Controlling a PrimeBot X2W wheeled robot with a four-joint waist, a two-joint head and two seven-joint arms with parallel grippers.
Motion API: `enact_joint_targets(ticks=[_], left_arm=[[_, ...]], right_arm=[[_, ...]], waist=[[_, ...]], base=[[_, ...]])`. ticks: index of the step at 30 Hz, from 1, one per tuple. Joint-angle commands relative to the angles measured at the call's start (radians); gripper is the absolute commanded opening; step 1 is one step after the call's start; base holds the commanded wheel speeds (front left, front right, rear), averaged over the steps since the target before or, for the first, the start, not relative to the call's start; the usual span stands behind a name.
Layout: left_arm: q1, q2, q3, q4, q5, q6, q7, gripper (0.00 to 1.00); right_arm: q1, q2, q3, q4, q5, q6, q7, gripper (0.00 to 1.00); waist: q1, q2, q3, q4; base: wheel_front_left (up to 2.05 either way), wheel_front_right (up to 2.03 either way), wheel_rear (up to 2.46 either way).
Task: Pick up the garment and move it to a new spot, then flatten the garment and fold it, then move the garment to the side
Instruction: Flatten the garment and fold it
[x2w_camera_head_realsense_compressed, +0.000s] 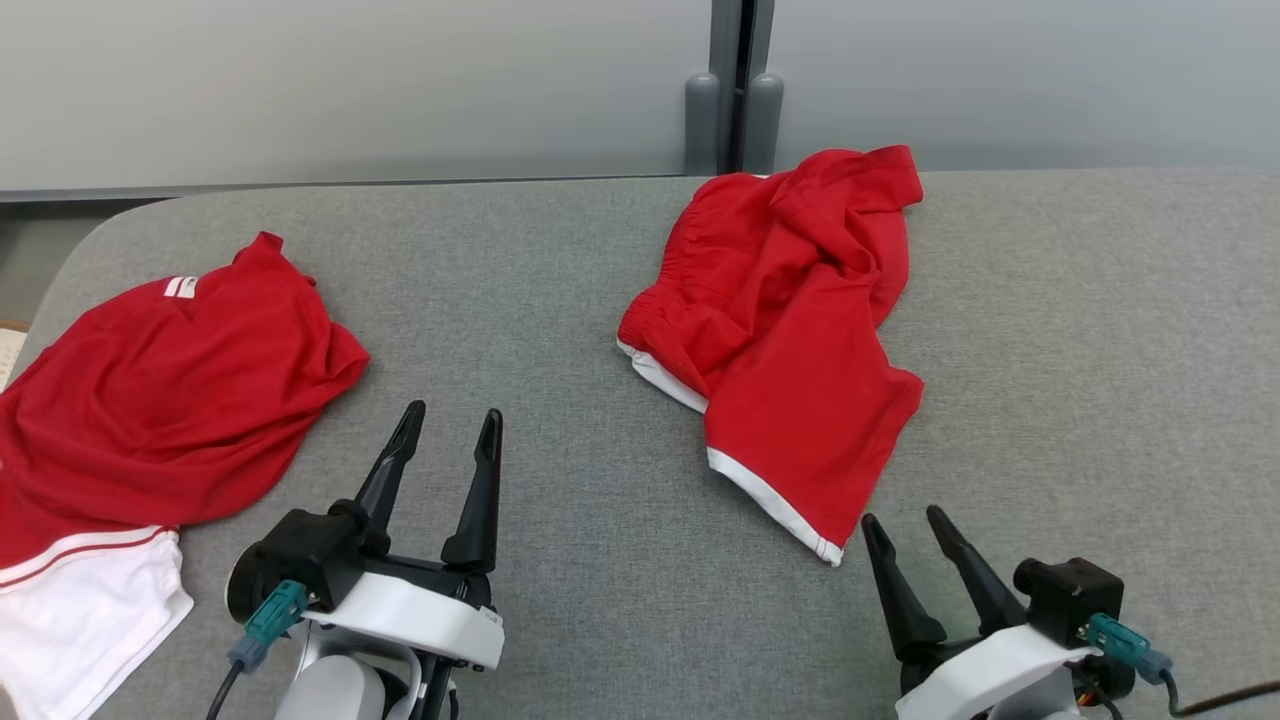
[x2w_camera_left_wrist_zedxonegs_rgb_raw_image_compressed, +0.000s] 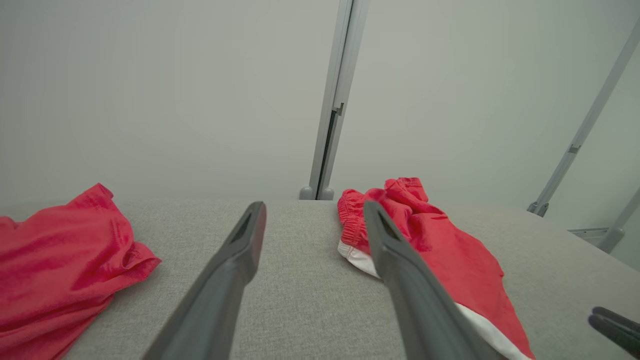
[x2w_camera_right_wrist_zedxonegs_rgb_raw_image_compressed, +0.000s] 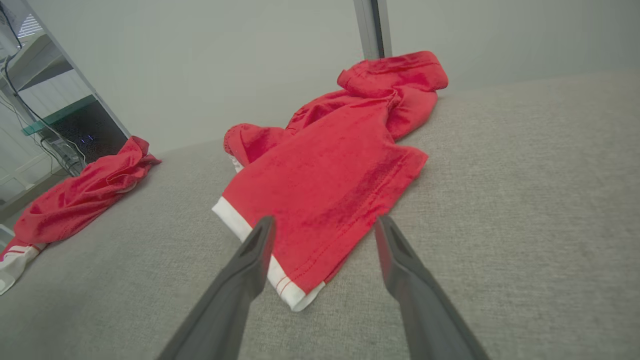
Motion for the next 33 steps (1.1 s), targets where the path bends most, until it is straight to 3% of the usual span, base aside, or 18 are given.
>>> enact_joint_targets(ticks=[1, 16, 22, 23, 24, 25, 33], left_arm=[[-0.012, 0.004, 0.000, 0.001, -0.001, -0.002, 0.000, 1.00], [-0.029, 0.004, -0.010, 0.009, -0.018, -0.001, 0.000, 1.00], [-0.023, 0.004, -0.012, 0.010, -0.023, 0.002, 0.000, 1.00], [-0.022, 0.004, -0.012, 0.010, -0.022, 0.003, 0.000, 1.00], [-0.022, 0.004, -0.011, 0.011, -0.022, 0.003, 0.000, 1.00], [-0.021, 0.004, -0.010, 0.011, -0.020, 0.003, 0.000, 1.00], [-0.027, 0.004, 0.000, 0.013, -0.012, 0.000, 0.000, 1.00]], right_arm=[[-0.011, -0.002, 0.009, 0.012, 0.024, 0.000, 0.016, 1.00], [-0.049, 0.001, 0.060, 0.126, 0.164, 0.000, 0.142, 1.00], [-0.058, -0.011, 0.081, 0.139, 0.206, 0.000, 0.139, 1.00], [-0.059, -0.013, 0.085, 0.141, 0.211, 0.000, 0.139, 0.80], [-0.061, -0.015, 0.088, 0.145, 0.214, 0.000, 0.137, 0.30], [-0.062, -0.016, 0.090, 0.148, 0.215, 0.000, 0.133, 0.00], [-0.090, -0.042, 0.112, 0.167, 0.203, 0.000, 0.089, 0.00]], waist=[[0.0000, 0.0000, 0.005, 0.007], [0.0000, 0.0000, 0.045, 0.054], [0.0000, 0.0000, 0.049, 0.062], [0.0000, 0.0000, 0.049, 0.063], [0.0000, 0.0000, 0.049, 0.063], [0.0000, 0.0000, 0.049, 0.063], [0.0000, 0.0000, 0.049, 0.052]], base=[[0.00, 0.00, 0.00], [0.00, 0.00, 0.00], [0.00, 0.00, 0.00], [0.00, 0.00, 0.00], [0.00, 0.00, 0.00], [0.00, 0.00, 0.00], [0.00, 0.00, 0.00]])
